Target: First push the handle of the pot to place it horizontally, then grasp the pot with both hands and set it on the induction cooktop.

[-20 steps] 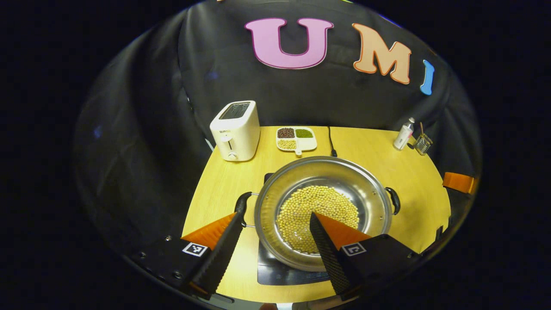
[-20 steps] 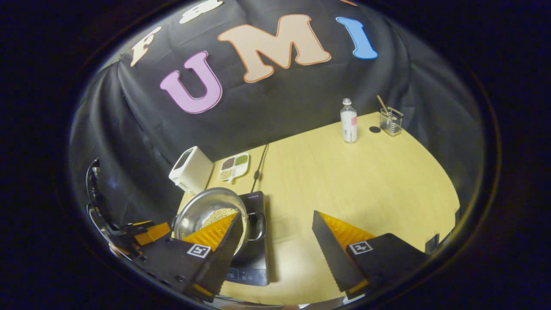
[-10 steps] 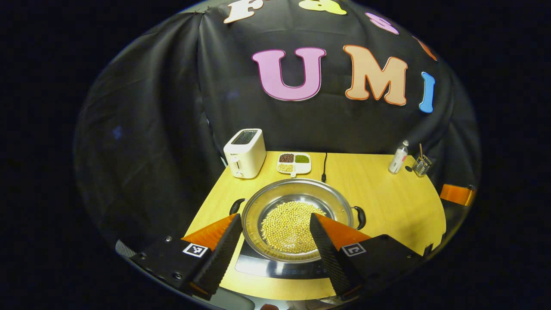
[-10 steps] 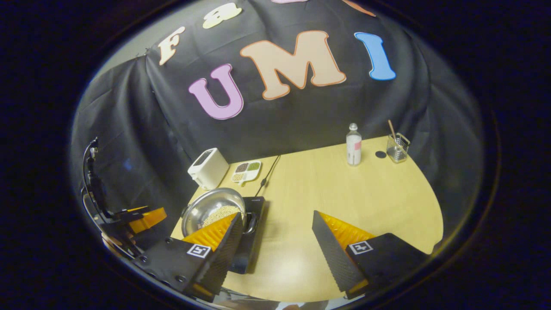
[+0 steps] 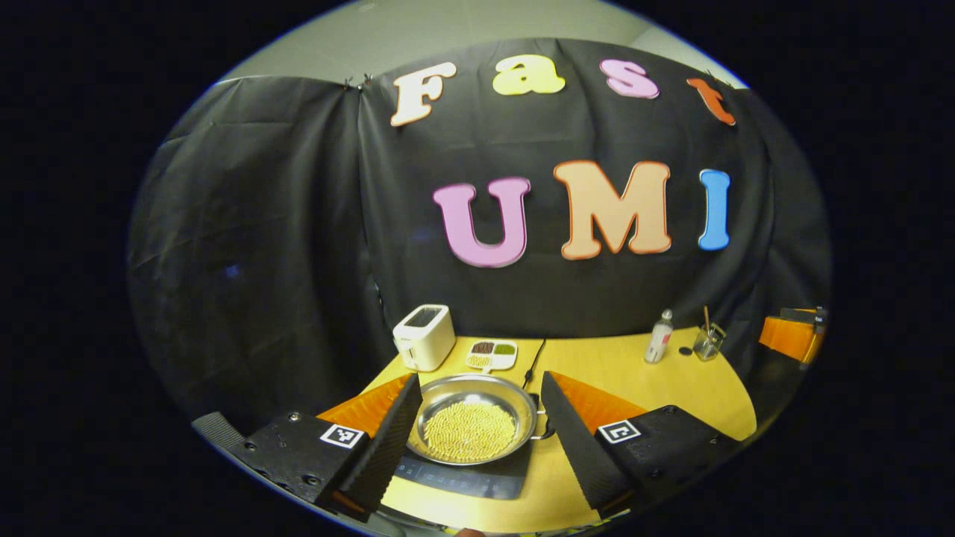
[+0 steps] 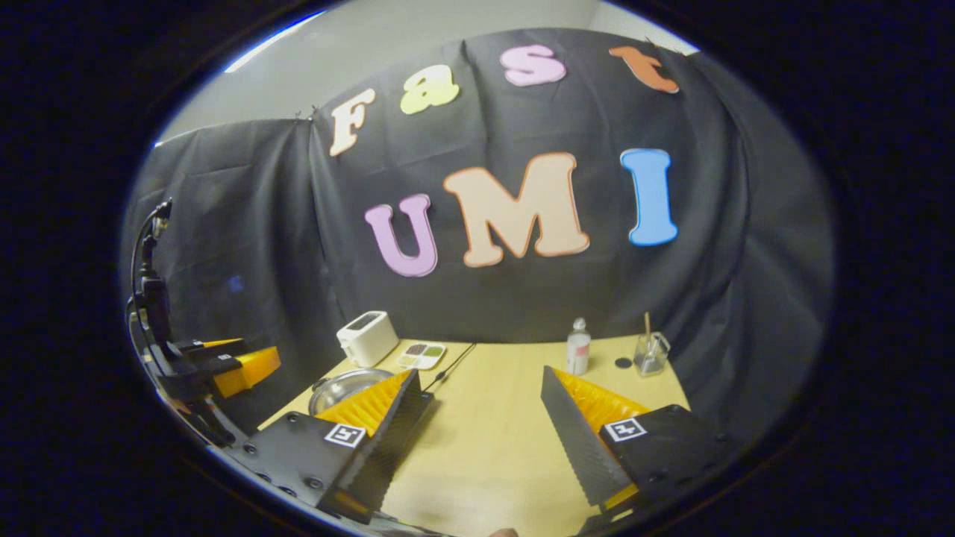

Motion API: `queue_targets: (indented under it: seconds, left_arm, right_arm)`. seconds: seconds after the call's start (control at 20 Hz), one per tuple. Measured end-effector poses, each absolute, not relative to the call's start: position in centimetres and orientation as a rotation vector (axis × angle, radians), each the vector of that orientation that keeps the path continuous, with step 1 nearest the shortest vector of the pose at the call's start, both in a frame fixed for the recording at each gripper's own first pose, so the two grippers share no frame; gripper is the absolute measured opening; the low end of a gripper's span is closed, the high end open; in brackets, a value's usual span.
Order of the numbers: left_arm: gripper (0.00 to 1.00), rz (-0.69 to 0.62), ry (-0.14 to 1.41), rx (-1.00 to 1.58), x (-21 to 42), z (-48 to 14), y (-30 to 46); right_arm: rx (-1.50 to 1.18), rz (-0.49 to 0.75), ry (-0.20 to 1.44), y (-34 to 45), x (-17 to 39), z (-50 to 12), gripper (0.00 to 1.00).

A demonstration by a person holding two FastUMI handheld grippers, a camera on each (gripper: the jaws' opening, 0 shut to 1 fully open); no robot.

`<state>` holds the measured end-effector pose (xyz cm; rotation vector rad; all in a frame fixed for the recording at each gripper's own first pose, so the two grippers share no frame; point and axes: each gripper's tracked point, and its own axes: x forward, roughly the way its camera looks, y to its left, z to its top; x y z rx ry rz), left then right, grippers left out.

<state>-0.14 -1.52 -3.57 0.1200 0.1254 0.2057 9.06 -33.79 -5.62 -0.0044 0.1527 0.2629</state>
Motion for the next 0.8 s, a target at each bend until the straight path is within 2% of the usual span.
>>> queue_targets:
  seconds: [0.05,0.1,0.2,0.25,0.3,0.35,0.4,0.45,0.5,0.8]
  left_arm:
    - [0.98,0.220,0.091,0.116,-0.9,-3.1,-2.3]
    - [0.98,0.226,0.058,0.106,-1.6,-2.5,-3.1]
    - [0.98,0.228,-0.006,0.078,-3.0,-1.5,-4.6]
    - [0.98,0.234,-0.035,0.066,-3.8,-1.2,-5.1]
    - [1.00,0.243,-0.061,0.061,-4.3,-0.9,-5.3]
    - [1.00,0.251,-0.080,0.060,-4.8,-0.8,-5.5]
    - [1.00,0.259,-0.097,0.057,-5.3,-0.7,-5.7]
    - [0.97,0.260,-0.108,0.051,-5.8,-0.7,-6.0]
    - [1.00,0.252,-0.105,0.047,-6.0,-1.0,-6.6]
    - [0.98,0.220,-0.056,0.060,-5.5,-3.6,-8.2]
  right_arm:
    - [-0.005,0.262,0.128,-34.7,8.2,-4.7,0.92]
    - [0.000,0.262,0.102,-35.5,7.2,-3.9,1.00]
    - [0.003,0.247,0.049,-37.2,5.8,-2.6,0.99]
    - [0.002,0.233,0.026,-38.0,5.3,-2.1,0.92]
    - [0.001,0.215,0.006,-38.9,4.5,-1.9,0.92]
    - [0.001,0.200,-0.015,-39.7,3.8,-1.5,0.99]
    - [0.002,0.187,-0.033,-40.4,3.1,-1.2,0.99]
    - [0.007,0.178,-0.049,-41.0,2.6,-0.8,0.92]
    - [0.014,0.173,-0.063,-41.4,1.9,-0.6,0.92]
    - [0.017,0.148,-0.064,-43.0,1.2,-1.4,0.92]
